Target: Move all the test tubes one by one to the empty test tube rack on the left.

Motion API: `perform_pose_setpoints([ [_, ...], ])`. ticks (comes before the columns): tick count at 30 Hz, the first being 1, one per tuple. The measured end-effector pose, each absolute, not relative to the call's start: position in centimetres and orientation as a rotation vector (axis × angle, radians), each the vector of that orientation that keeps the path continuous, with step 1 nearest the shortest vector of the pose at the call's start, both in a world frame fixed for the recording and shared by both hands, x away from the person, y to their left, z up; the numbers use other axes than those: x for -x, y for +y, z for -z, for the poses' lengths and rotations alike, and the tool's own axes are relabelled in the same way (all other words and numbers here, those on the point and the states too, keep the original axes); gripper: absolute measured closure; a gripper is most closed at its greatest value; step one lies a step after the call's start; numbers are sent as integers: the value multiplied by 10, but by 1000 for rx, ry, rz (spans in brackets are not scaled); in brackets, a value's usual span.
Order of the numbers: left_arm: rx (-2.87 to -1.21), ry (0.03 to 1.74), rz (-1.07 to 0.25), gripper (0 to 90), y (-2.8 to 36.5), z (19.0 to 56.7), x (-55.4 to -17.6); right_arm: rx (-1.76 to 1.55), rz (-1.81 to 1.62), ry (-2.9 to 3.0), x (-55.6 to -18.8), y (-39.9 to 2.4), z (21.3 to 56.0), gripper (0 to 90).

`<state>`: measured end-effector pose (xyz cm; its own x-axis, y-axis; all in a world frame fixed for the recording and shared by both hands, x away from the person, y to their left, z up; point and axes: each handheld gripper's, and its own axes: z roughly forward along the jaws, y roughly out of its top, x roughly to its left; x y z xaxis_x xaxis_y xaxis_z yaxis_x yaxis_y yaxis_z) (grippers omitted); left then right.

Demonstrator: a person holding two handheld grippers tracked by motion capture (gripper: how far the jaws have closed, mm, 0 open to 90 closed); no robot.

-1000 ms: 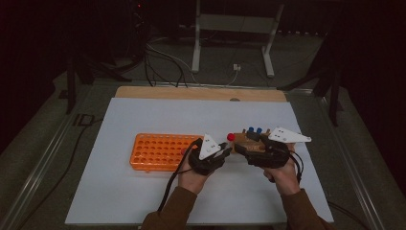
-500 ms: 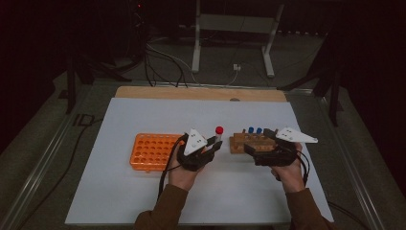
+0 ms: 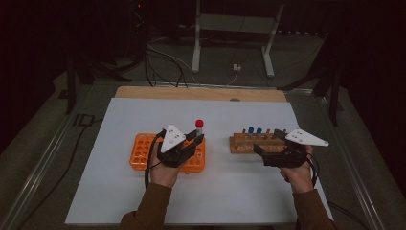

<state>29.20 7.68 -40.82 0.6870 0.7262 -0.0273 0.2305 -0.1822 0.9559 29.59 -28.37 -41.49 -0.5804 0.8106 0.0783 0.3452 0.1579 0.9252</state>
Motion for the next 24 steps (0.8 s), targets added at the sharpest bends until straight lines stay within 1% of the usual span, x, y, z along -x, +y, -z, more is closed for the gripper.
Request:
perform_pose_setpoints([
  [5,-1731,798,-561,752,93,409,-290,-1093,-1400,1994,-293,-288,415,0],
  [12,-1738,851,-573,751,113,421,-286,-1100,-1395,1981,-290,-295,416,0],
  [24,-1768,897,-559,752,124,440,-282,-1107,-1393,1981,-290,-297,418,0],
])
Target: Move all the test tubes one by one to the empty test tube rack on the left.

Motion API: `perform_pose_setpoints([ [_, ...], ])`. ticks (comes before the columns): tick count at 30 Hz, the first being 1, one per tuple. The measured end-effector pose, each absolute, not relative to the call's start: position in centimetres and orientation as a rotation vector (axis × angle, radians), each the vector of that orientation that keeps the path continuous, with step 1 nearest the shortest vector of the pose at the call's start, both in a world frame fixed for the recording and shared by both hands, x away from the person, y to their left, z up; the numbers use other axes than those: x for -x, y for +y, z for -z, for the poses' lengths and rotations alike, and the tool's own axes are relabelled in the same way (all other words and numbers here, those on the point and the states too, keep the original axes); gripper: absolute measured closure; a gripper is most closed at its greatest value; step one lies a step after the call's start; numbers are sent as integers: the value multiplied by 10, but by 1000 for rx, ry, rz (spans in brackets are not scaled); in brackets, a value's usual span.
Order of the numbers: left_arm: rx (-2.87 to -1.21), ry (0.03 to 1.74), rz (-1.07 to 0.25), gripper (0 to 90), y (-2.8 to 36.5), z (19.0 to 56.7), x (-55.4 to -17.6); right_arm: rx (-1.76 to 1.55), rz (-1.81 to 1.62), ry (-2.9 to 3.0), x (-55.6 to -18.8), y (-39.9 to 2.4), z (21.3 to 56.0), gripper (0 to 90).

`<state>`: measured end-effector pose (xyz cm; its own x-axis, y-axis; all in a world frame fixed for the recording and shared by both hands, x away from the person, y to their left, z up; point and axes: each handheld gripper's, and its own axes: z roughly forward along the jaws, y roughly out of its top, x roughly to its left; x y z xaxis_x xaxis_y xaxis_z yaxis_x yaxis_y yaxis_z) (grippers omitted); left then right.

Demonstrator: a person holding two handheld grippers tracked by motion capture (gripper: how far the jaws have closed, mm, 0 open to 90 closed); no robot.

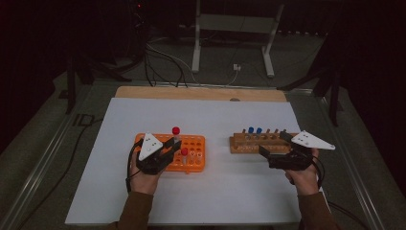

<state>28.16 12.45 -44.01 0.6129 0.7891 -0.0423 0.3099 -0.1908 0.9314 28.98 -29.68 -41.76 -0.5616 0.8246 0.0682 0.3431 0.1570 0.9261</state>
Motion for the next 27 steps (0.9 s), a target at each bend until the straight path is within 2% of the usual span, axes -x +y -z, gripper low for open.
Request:
perform_pose_setpoints([
  [20,-1833,940,-527,751,123,471,-278,-1096,-1396,2010,-290,-293,423,1],
  [27,-1909,939,-517,752,120,478,-278,-1091,-1392,2015,-290,-293,423,0],
])
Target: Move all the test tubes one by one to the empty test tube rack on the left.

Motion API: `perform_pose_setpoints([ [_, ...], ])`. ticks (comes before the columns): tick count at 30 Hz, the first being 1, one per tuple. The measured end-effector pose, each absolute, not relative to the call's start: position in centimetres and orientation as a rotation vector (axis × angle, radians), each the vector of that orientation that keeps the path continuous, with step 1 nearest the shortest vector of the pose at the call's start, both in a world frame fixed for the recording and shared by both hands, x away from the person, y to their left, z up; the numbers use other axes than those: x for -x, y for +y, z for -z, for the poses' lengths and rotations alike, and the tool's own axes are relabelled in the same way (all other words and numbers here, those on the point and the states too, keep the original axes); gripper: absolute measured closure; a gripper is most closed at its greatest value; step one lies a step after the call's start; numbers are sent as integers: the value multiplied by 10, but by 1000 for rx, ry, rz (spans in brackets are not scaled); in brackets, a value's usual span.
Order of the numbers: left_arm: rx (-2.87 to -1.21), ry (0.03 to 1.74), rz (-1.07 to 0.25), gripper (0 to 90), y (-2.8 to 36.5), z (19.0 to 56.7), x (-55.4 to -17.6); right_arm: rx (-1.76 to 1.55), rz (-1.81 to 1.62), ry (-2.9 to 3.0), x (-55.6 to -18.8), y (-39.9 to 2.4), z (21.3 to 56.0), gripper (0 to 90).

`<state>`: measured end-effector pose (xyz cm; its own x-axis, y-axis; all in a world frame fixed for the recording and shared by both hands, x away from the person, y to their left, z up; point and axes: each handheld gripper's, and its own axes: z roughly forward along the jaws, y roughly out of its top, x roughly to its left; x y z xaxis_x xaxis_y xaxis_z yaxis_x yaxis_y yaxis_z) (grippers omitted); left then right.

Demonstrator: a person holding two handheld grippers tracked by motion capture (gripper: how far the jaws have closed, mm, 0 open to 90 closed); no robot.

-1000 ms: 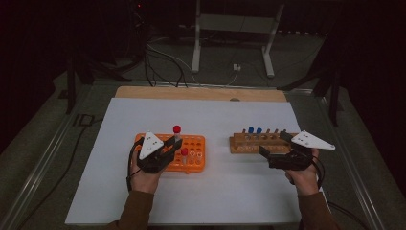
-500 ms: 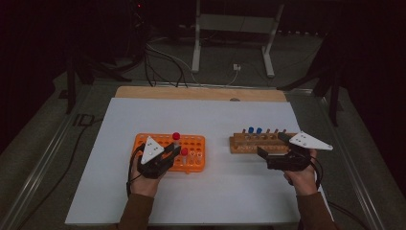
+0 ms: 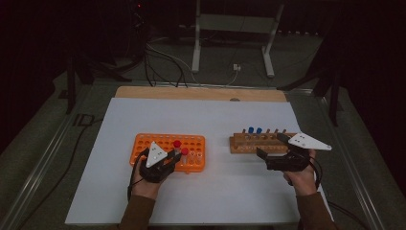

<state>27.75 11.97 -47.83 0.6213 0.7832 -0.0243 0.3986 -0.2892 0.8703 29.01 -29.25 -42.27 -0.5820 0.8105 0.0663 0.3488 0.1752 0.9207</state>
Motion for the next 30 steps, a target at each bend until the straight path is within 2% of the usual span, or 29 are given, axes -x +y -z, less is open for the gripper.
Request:
perform_pose_setpoints([
  [16,-2025,960,-488,754,116,489,-281,-1084,-1390,2033,-291,-291,425,0],
  [21,-2018,969,-473,748,117,489,-281,-1081,-1388,2037,-291,-290,426,1],
  [30,-1950,966,-471,602,124,480,-277,-1085,-1388,2038,-292,-290,427,1],
])
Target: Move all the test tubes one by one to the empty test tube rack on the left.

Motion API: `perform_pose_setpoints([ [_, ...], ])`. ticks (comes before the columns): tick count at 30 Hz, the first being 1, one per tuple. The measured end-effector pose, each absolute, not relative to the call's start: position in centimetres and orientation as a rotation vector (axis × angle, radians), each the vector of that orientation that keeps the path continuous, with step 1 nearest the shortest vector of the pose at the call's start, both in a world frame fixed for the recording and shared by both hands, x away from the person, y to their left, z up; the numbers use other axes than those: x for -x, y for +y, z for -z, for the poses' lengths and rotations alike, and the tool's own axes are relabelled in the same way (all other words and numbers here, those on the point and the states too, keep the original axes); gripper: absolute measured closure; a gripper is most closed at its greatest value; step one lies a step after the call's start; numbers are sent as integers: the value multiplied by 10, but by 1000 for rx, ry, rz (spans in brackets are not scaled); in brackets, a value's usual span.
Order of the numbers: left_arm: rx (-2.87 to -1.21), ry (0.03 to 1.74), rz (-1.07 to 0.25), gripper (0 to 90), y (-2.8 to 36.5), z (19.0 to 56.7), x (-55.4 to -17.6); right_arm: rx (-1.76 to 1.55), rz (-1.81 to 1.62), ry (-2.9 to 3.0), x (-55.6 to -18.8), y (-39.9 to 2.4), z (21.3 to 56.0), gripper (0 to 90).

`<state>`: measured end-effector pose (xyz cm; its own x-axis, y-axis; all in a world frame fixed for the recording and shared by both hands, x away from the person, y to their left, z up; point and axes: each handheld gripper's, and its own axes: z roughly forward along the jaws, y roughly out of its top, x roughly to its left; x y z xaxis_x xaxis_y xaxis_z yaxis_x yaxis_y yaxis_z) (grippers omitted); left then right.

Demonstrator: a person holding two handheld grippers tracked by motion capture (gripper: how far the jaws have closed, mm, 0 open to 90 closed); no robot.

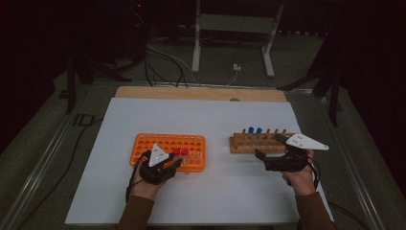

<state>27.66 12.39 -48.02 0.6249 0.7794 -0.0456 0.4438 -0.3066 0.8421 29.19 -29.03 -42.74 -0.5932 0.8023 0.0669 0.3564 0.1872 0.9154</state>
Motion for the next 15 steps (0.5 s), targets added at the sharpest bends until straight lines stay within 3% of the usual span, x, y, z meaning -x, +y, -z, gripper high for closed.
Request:
perform_pose_setpoints([
  [6,-1841,962,-482,451,137,467,-274,-1092,-1379,2037,-295,-291,429,1],
  [10,-1780,980,-505,289,144,460,-274,-1092,-1366,2034,-298,-290,429,2],
  [15,-1720,1030,-523,148,152,456,-276,-1090,-1322,2025,-306,-290,428,74],
])
